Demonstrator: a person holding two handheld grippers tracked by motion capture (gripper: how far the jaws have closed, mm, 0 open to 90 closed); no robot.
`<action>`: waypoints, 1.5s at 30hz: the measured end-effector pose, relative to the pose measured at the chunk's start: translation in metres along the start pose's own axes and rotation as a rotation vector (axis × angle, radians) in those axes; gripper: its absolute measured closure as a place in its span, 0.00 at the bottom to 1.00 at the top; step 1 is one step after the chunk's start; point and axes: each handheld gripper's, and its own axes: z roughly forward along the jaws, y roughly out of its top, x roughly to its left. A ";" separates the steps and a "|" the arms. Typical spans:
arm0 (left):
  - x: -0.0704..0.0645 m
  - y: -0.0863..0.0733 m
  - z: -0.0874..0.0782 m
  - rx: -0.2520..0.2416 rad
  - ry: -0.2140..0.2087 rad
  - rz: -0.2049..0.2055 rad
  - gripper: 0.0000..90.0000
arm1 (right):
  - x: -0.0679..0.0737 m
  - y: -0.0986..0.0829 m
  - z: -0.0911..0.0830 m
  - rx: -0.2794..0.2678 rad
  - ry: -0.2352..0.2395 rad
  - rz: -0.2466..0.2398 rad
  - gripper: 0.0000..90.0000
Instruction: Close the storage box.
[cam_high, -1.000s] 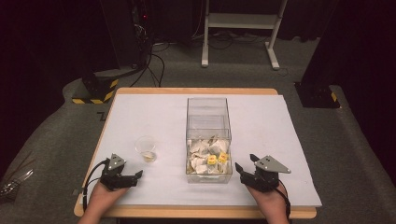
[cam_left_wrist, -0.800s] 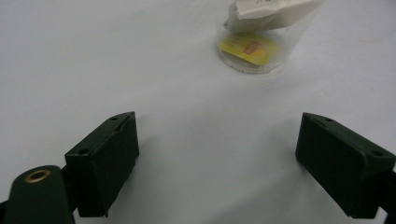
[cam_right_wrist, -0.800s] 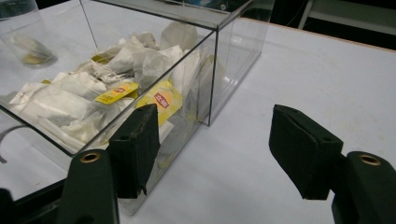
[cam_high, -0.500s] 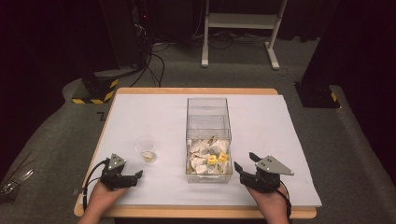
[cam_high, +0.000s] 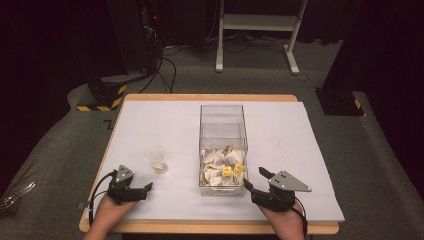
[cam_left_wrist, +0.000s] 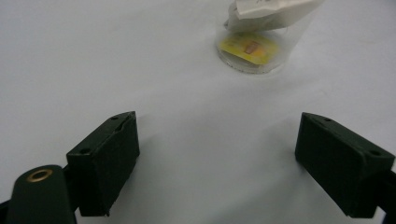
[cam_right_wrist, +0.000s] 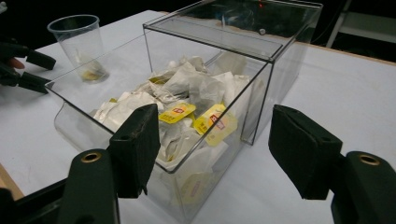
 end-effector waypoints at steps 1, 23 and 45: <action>0.000 0.000 0.000 0.000 0.000 0.000 0.15 | 0.002 0.000 0.000 -0.001 0.003 -0.007 0.38; 0.000 0.000 0.000 0.000 -0.001 0.000 0.15 | 0.016 -0.017 0.010 0.055 0.034 -0.027 0.36; 0.000 0.000 0.000 0.000 -0.002 0.000 0.15 | 0.017 -0.030 0.028 0.116 0.034 -0.030 0.32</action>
